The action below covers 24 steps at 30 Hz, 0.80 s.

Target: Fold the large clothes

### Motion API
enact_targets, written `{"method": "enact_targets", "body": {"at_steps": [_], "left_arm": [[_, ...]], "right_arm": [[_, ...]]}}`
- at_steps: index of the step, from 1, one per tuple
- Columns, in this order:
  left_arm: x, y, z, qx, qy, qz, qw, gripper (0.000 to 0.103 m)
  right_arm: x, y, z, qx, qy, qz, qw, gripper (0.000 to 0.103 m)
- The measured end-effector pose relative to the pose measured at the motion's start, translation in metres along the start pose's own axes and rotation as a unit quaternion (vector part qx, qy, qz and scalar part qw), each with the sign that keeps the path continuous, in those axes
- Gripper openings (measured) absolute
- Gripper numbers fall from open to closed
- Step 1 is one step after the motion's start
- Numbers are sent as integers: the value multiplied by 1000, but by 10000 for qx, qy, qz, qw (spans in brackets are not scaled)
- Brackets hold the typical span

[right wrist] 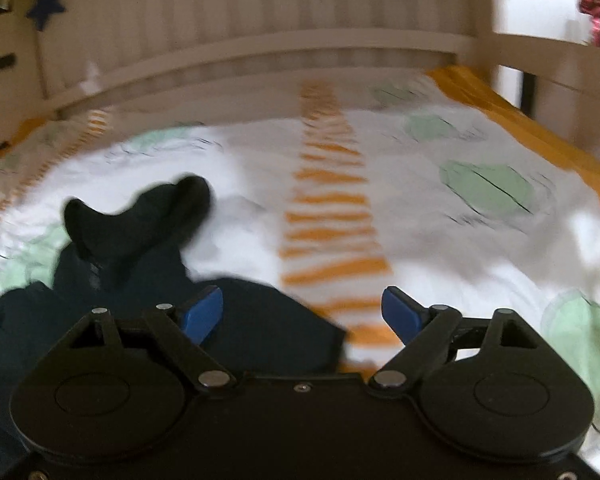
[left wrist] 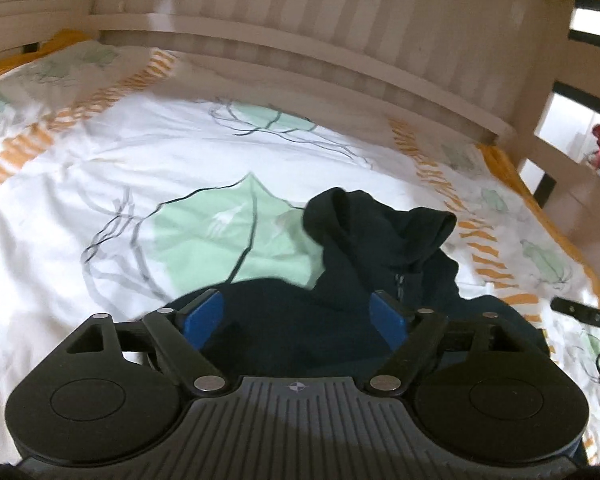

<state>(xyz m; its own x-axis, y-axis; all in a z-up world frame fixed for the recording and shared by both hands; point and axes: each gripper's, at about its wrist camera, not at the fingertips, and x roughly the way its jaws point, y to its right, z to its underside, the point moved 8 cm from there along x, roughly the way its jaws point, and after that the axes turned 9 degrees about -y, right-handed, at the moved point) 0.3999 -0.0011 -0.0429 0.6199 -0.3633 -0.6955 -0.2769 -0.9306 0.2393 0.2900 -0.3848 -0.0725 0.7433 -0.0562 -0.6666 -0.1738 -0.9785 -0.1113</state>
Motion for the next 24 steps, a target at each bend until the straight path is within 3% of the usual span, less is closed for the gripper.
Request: {"method": "enact_targets", "body": {"at_steps": [7,12,17,24], "left_arm": [[78,29,-45,310,-163,67,9994,80],[128,32,-57,606,-275,-252,9975,80],[153,23,-64,798,-293,-472,9953,80],[169,25,-76,1098,-273,-645,9915,80]], "right_arm": [[40,-39,-40,-331,293,-336,9985,88],[83,-60,-57,-512,200,-461,9974,88],[118,-66,-64,-642,71,-400,9971,88],[137,-74,-69,-677,25,-472,9966,88]]}}
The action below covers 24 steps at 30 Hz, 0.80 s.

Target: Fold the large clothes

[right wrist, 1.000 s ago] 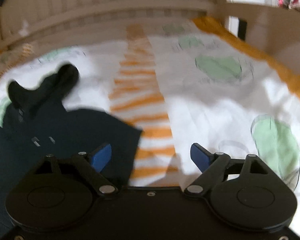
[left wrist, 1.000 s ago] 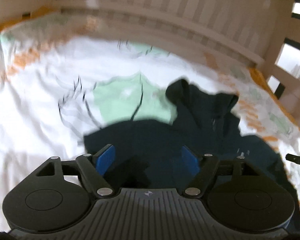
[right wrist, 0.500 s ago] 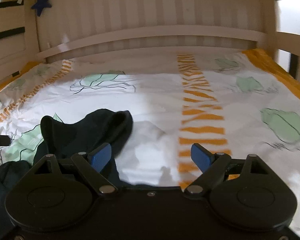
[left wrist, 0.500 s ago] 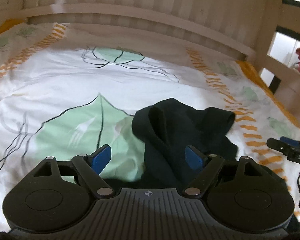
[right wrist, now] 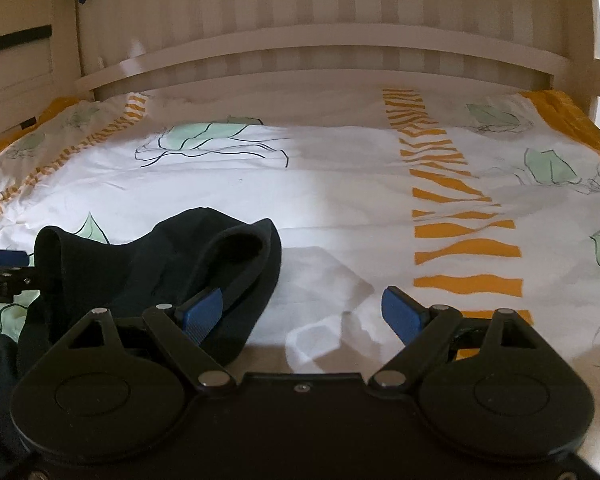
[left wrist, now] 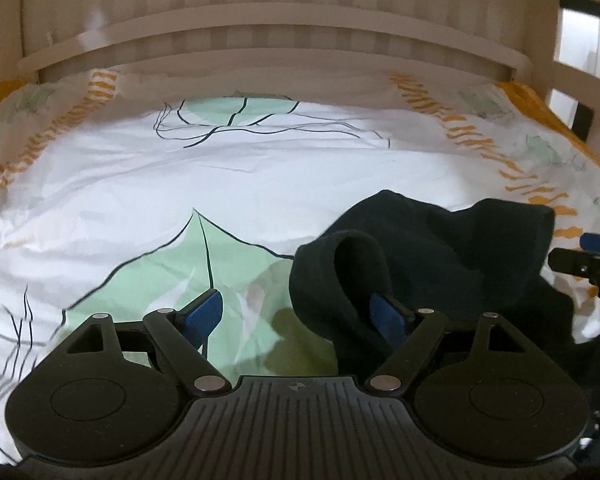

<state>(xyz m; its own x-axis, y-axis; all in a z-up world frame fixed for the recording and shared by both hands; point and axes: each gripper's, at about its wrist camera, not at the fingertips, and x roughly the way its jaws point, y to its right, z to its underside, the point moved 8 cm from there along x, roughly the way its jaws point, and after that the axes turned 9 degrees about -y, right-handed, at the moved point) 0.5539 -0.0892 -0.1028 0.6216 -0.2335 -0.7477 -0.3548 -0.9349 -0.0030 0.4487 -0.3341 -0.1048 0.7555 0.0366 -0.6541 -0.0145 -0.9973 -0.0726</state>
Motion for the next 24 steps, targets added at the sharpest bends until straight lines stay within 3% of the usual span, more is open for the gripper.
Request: {"method": "enact_targets", "body": {"at_steps": [8,13,17,20,24], "left_arm": [[24,-11,-11,202,-212,-657,9974,80],[22,-2,-24,621,185,-617,9960,80],[7,-29,-28,-82,514,-481,9975,83],[12,-59,-14,-565,310,-369,9972,93],[31,-80,15,-951,-127,-141,9953,96]], "right_arm": [[18,-1,-7,37,-129,75,9999,88],[28,-6,-7,-38,-222,95,9997,88],[30,-13,-9,-194,-222,85,9995,88],[22,-12,-13,-263,-51,104,9996,88],[17,0,-16,-119,18,171,9998,88]]}}
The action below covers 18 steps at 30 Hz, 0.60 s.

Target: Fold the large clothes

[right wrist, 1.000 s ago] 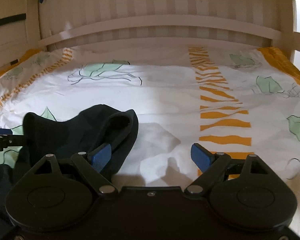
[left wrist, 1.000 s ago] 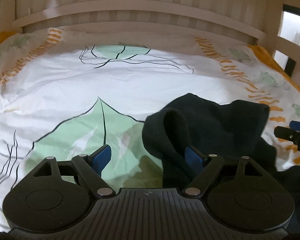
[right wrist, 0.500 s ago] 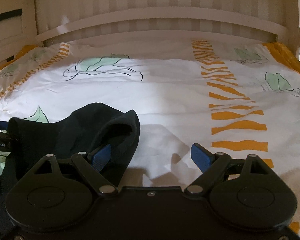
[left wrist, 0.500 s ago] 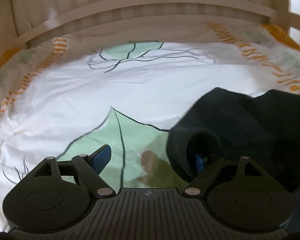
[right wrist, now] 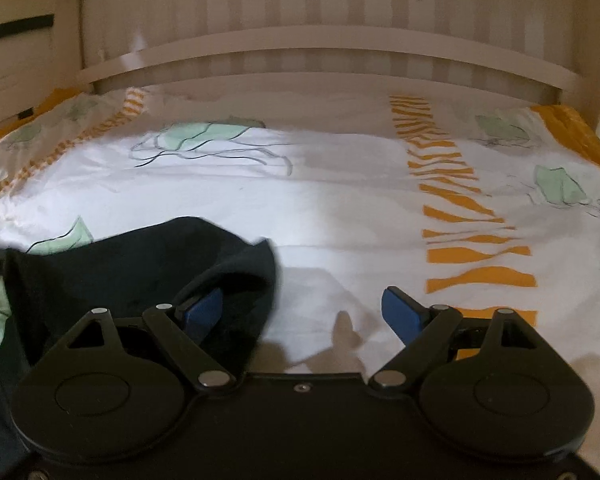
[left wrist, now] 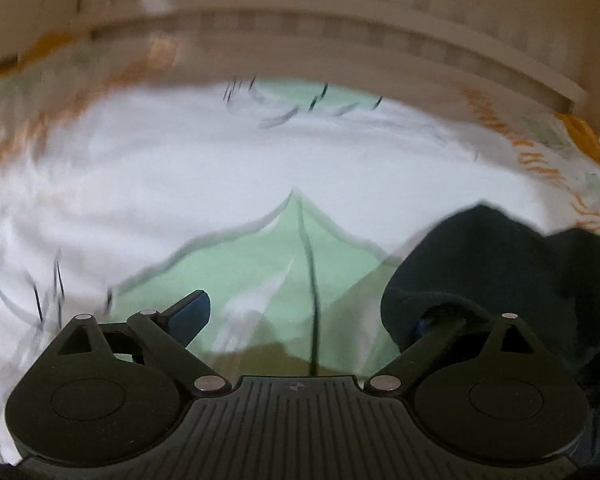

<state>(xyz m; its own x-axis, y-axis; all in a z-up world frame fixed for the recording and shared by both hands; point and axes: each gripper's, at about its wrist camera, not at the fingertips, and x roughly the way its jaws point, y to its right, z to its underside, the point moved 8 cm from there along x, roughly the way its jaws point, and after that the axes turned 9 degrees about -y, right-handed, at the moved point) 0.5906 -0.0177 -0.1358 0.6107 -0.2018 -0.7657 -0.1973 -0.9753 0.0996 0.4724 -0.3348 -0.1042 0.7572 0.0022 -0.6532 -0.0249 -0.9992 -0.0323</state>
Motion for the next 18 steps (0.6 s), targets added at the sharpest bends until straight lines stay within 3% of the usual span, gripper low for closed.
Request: {"method": "enact_targets", "body": {"at_steps": [5,7,9,18], "left_arm": [[13,-10,12,-288,-119,265,9992,103],[17,-10,14,-290,-136,296,9990,103],[20,-9,16,-279,-91,291,9991,103],[23,-9,20,-281,95,279,9992,103]], "right_arm": [[16,35,24,460,-428,64,9980,88],[27,47,39,789,-636,-120,9948,89],[29,52,44,982,-500,-355,9933,94],[35,38,49,538,-407,45,9977,98]]}}
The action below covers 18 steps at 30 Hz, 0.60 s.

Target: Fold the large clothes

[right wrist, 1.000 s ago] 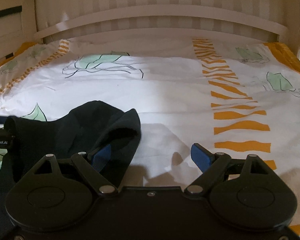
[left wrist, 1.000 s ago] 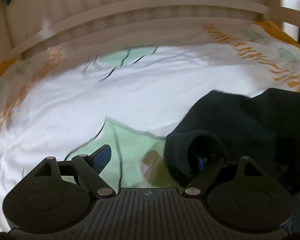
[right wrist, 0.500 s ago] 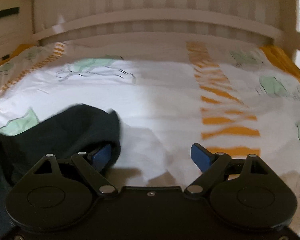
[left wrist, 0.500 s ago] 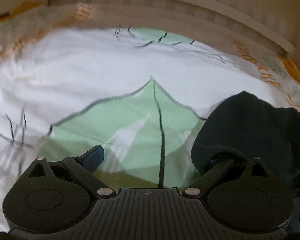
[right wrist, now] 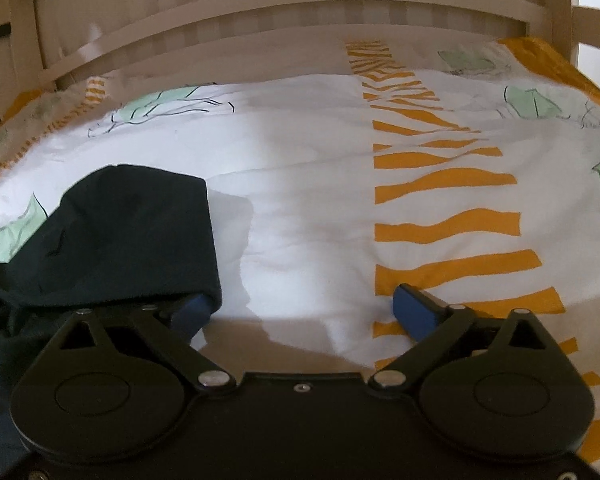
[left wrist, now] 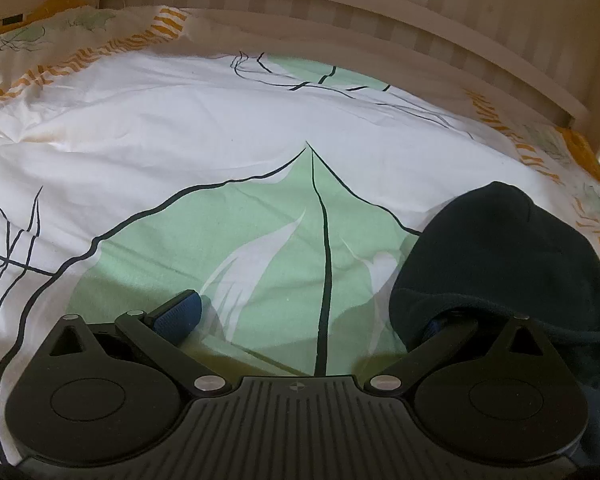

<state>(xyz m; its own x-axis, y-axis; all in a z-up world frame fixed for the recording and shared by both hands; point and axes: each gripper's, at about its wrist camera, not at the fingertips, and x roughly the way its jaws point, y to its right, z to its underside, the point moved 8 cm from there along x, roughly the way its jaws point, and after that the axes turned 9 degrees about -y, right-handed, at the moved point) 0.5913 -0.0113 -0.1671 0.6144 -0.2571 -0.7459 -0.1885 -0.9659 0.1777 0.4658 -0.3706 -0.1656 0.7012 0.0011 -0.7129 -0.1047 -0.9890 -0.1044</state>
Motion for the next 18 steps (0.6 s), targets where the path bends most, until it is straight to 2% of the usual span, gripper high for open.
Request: {"method": "enact_targets", "body": {"at_steps": [18], "left_arm": [[5,2,0,93,-21,-150,9998,103]], "right_arm": [[1,-2,2,-94,65,145,9998,98]]}}
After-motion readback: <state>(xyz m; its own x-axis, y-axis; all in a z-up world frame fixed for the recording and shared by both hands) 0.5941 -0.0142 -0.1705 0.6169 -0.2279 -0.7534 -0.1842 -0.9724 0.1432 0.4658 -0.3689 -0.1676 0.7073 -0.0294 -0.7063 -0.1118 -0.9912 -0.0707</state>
